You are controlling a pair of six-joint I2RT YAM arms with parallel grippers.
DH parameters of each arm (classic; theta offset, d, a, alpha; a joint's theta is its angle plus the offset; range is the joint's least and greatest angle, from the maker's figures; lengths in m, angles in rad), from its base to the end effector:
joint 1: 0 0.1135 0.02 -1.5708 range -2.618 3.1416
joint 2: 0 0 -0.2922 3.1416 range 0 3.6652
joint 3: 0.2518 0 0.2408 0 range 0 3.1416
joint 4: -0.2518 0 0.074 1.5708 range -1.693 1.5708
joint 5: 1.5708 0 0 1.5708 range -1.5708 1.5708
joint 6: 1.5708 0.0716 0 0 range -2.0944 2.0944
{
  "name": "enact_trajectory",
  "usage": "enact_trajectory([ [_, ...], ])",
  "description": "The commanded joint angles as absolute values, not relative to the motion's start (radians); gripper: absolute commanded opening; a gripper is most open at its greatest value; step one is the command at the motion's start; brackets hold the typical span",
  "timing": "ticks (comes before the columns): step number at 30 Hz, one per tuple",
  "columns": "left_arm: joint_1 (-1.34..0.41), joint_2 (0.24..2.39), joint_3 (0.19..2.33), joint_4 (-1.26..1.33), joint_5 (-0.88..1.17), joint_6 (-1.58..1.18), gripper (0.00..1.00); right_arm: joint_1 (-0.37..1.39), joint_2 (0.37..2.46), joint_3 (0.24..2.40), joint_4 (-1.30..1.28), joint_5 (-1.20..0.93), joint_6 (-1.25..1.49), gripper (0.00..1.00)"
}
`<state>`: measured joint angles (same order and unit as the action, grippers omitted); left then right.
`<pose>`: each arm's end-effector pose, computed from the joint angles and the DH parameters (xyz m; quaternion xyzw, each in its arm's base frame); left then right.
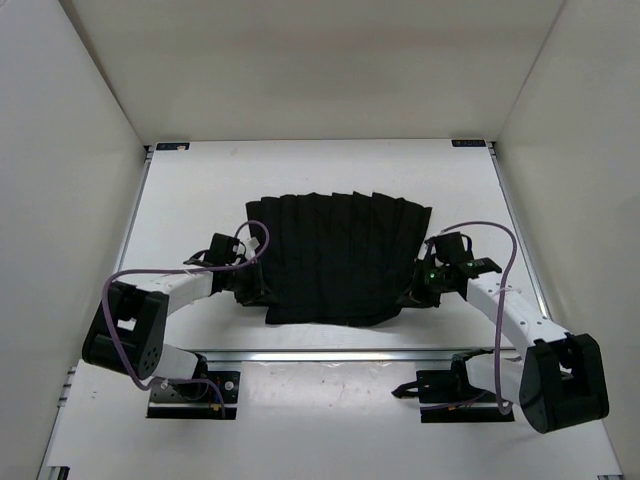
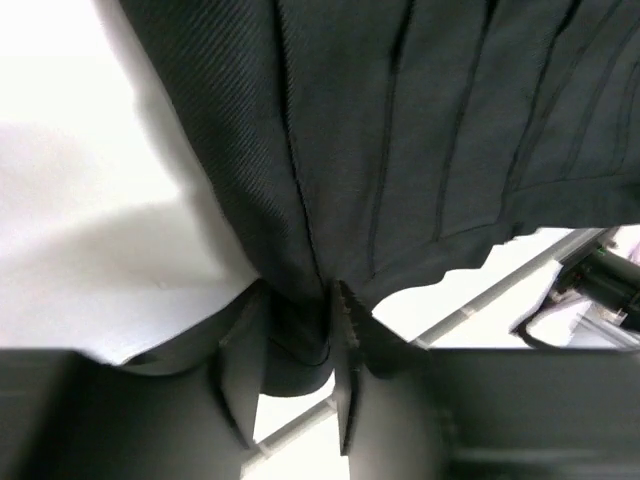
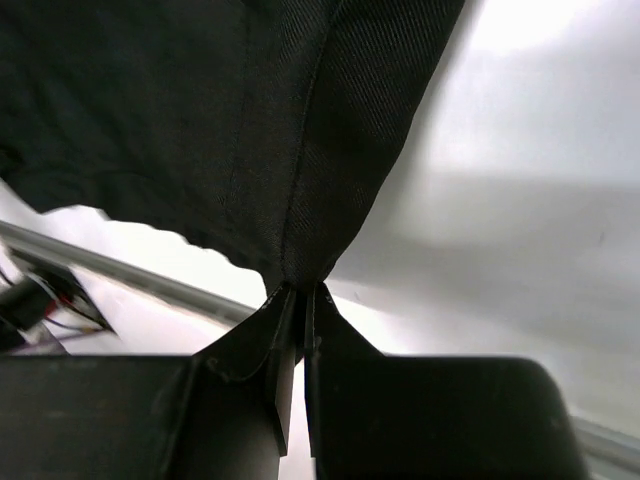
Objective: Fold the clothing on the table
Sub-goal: Fold the skirt
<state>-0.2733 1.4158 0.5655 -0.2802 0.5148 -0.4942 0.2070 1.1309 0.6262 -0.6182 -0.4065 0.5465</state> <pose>0.2138 -0.0965 0.1432 -0.0488 0.9441 -0.3094 0.1028 0.1794 0.0666 0.1917 0.1172 0.9488 0.2630 0.1299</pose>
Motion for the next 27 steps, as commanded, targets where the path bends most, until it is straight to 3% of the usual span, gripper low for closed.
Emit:
enact_trajectory([
  [1, -0.299, 1.338, 0.539, -0.325, 0.471, -0.488, 0.43, 0.239, 1.089, 0.581, -0.638, -0.377, 0.575, 0.01],
  [3, -0.317, 1.313, 0.537, -0.336, 0.427, -0.491, 0.52, 0.230, 1.062, 0.560, -0.638, -0.394, 0.578, 0.00],
  [8, -0.350, 1.250, 0.525, -0.394, 0.354, -0.499, 0.60, 0.226, 1.052, 0.549, -0.634, -0.391, 0.572, 0.00],
  [16, -0.416, 1.151, 0.443, -0.414, 0.333, -0.574, 0.61, 0.232, 1.045, 0.532, -0.623, -0.397, 0.580, 0.00],
  [17, -0.417, 1.140, 0.434, -0.399, 0.334, -0.577, 0.57, 0.232, 1.045, 0.538, -0.615, -0.400, 0.581, 0.00],
  [19, -0.434, 1.149, 0.425, -0.353, 0.365, -0.591, 0.37, 0.236, 1.046, 0.532, -0.609, -0.402, 0.583, 0.00],
  [21, -0.433, 1.146, 0.440, -0.336, 0.408, -0.588, 0.00, 0.250, 1.054, 0.544, -0.630, -0.397, 0.574, 0.00],
  [27, -0.387, 1.020, 0.544, -0.526, 0.422, -0.535, 0.00, 0.264, 1.022, 0.664, -0.811, -0.356, 0.528, 0.00],
])
